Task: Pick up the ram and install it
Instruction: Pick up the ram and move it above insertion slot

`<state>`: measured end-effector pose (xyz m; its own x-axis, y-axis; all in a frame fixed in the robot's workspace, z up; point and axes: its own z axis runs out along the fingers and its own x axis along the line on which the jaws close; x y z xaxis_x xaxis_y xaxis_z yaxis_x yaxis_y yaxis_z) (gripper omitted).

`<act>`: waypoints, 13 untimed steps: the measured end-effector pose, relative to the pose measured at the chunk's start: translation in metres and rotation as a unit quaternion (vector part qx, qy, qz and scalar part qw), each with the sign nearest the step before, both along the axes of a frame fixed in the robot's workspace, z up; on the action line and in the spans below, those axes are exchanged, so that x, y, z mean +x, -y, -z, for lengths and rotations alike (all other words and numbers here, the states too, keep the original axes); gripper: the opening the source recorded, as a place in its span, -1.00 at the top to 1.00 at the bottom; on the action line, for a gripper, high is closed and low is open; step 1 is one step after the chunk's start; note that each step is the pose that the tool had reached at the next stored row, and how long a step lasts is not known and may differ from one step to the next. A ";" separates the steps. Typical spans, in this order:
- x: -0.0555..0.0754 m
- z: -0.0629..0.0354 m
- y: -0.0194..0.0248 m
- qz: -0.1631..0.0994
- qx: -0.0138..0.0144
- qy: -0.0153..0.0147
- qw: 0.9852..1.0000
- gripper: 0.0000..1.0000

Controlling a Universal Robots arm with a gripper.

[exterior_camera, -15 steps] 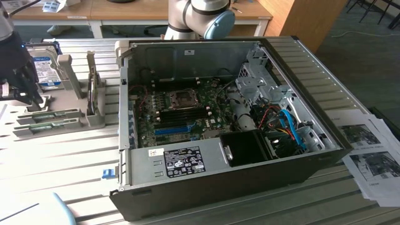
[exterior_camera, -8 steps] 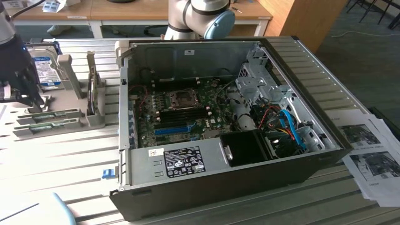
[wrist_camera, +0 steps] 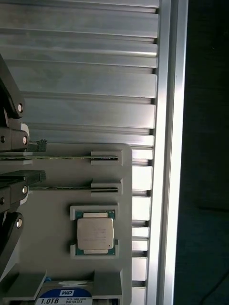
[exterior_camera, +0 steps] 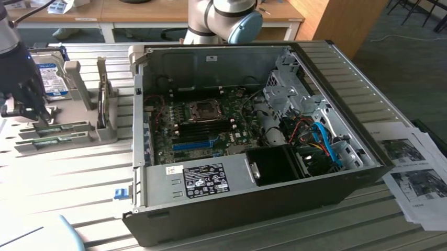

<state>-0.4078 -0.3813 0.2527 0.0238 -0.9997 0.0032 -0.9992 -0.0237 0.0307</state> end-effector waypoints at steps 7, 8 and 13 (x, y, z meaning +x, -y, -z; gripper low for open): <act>0.000 0.0053 0.0000 0.000 0.000 0.000 1.000 0.43; 0.000 0.0061 0.0000 0.000 0.000 0.000 1.000 0.43; 0.000 0.0094 0.0000 0.000 0.000 0.000 1.000 0.43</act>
<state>-0.4078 -0.3813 0.2433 0.0238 -0.9997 0.0032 -0.9992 -0.0237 0.0307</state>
